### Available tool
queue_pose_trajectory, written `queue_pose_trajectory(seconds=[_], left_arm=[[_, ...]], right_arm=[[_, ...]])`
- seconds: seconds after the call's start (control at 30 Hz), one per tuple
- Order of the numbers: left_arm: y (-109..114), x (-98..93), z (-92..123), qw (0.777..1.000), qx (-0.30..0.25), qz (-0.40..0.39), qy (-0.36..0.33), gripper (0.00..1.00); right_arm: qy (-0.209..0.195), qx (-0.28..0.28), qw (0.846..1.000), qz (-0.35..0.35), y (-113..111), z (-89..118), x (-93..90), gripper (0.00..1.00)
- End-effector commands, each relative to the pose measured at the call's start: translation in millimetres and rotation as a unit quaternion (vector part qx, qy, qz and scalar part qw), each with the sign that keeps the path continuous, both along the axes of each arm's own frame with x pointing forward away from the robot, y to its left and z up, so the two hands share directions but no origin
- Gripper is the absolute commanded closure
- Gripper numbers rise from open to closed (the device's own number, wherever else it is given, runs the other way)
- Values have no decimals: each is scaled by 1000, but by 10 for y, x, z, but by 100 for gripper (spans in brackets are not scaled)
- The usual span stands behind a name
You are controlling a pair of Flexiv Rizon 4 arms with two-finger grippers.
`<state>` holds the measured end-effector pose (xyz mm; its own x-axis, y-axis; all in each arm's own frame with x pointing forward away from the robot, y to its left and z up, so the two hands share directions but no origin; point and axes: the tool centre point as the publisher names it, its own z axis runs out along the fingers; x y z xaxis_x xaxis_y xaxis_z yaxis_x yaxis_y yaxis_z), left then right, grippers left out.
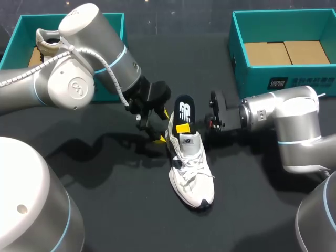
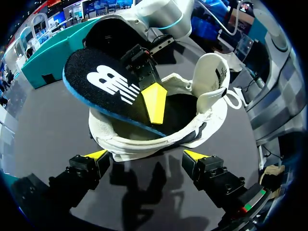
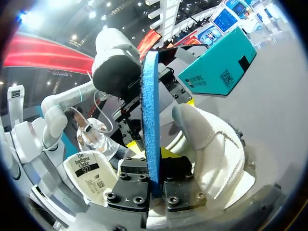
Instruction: Take the shoe out of the shoebox, open the shoe tongue, remove and reinsert the insole, then place the shoe into the shoebox
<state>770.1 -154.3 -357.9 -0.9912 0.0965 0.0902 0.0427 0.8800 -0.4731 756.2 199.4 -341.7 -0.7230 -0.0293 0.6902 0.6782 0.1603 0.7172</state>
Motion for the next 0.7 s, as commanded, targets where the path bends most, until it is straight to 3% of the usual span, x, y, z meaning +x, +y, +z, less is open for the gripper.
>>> queue_pose_trajectory(seconds=[0.03,0.13,0.17,0.2,0.3,0.7], left_arm=[[2,-3,2,1000,1,0,-1,0],[2,-3,2,1000,1,0,-1,0],[2,-3,2,1000,1,0,-1,0],[2,-3,2,1000,1,0,-1,0],[2,-3,2,1000,1,0,-1,0],[2,-3,2,1000,1,0,-1,0]], right_arm=[[3,-5,1000,-7,7,-48,-116,100],[-4,-6,1000,-10,9,-5,-111,100],[-10,-7,1000,-9,14,27,-96,95],[-16,-9,1000,-7,21,53,-82,75],[-27,-14,1000,-4,32,111,-48,70],[-98,-11,995,4,-4,367,144,76]])
